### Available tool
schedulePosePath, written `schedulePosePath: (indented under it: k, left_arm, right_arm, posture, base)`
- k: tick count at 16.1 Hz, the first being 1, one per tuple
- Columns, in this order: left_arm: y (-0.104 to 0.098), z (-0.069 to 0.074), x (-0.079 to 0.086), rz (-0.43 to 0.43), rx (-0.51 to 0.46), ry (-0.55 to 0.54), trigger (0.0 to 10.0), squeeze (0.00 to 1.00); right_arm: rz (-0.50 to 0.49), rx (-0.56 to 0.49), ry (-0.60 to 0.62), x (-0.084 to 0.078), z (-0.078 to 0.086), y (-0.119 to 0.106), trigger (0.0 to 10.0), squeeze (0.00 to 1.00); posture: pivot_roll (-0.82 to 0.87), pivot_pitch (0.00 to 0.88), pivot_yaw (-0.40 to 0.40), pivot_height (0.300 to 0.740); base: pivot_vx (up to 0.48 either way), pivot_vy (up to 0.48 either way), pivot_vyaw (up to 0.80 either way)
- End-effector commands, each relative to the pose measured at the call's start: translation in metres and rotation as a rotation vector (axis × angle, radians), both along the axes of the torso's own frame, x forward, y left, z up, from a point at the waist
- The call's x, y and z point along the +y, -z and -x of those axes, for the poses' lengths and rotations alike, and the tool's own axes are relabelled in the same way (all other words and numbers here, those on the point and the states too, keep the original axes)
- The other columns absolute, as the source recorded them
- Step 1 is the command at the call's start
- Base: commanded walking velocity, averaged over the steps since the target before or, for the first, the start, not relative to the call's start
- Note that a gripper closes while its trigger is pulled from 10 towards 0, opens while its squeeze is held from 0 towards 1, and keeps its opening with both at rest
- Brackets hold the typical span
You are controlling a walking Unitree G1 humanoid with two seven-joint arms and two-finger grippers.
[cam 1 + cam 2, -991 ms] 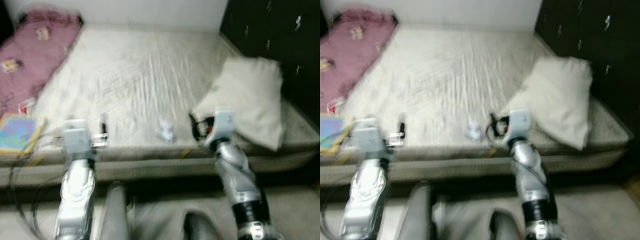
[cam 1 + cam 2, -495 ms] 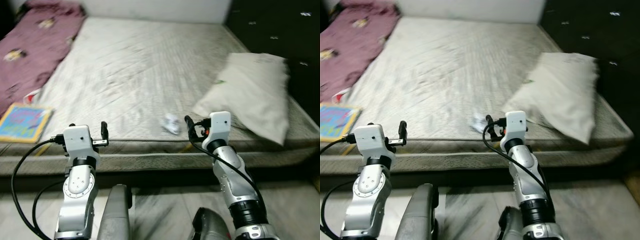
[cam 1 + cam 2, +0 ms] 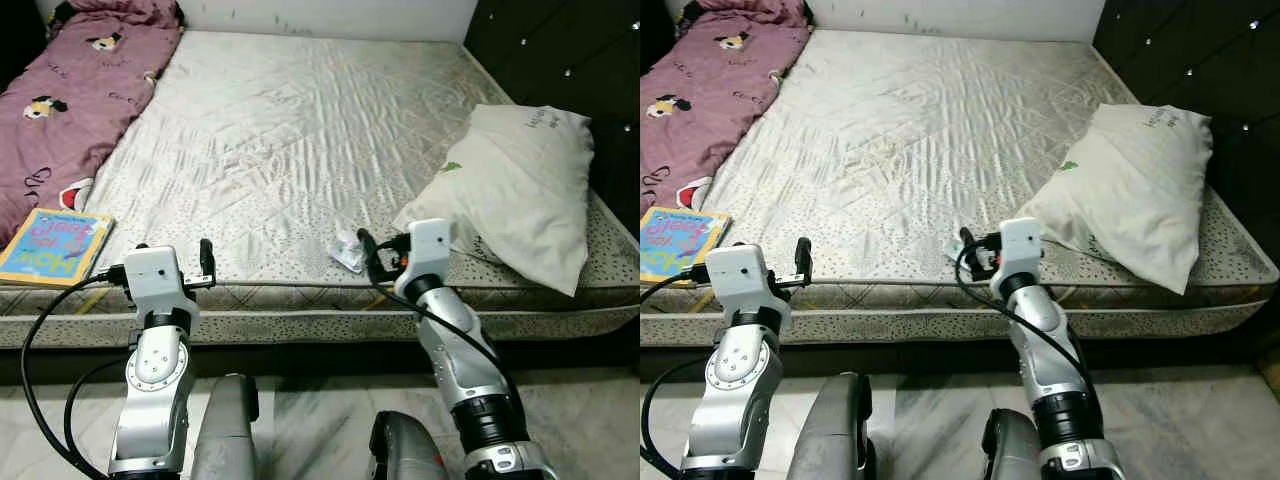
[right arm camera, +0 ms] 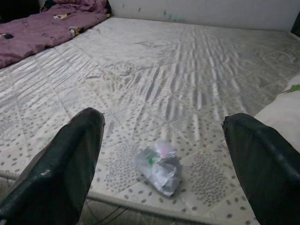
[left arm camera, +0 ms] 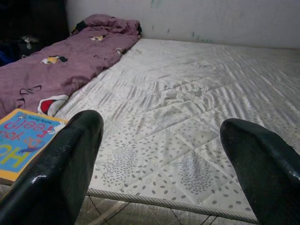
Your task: Clean up the room
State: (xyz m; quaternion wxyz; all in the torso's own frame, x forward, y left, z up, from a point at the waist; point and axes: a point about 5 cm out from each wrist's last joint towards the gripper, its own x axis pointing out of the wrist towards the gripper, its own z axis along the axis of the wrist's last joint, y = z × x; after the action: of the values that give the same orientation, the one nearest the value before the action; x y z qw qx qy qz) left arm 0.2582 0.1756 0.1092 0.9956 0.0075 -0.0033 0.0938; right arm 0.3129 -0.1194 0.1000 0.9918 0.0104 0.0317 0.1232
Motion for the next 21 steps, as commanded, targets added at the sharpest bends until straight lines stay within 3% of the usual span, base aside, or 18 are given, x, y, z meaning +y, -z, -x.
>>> schedulePosePath:
  k: [1, 4, 21]
  left_arm:
    - [0.0028, -0.0001, 0.0012, 0.002, 0.017, -0.008, 10.0, 0.0]
    - [0.0026, -0.0008, 0.001, 0.004, 0.018, -0.011, 10.0, 0.0]
    - [0.0048, -0.002, 0.0017, 0.046, 0.02, -0.014, 10.0, 0.0]
  right_arm:
    - [0.007, 0.008, -0.004, -0.0008, 0.0006, 0.0023, 10.0, 0.0]
    - [0.01, 0.014, -0.015, 0.0001, 0.0007, 0.0032, 10.0, 0.0]
    - [0.033, 0.011, -0.041, 0.0028, 0.0014, 0.0049, 10.0, 0.0]
  posture:
    - [0.12, 0.026, -0.061, 0.57]
    - [0.12, 0.032, -0.062, 0.54]
    - [0.12, 0.025, -0.063, 0.54]
  base:
    - [0.0, 0.0, 0.0]
    - [0.0, 0.0, 0.0]
    - [0.014, 0.0, 0.13]
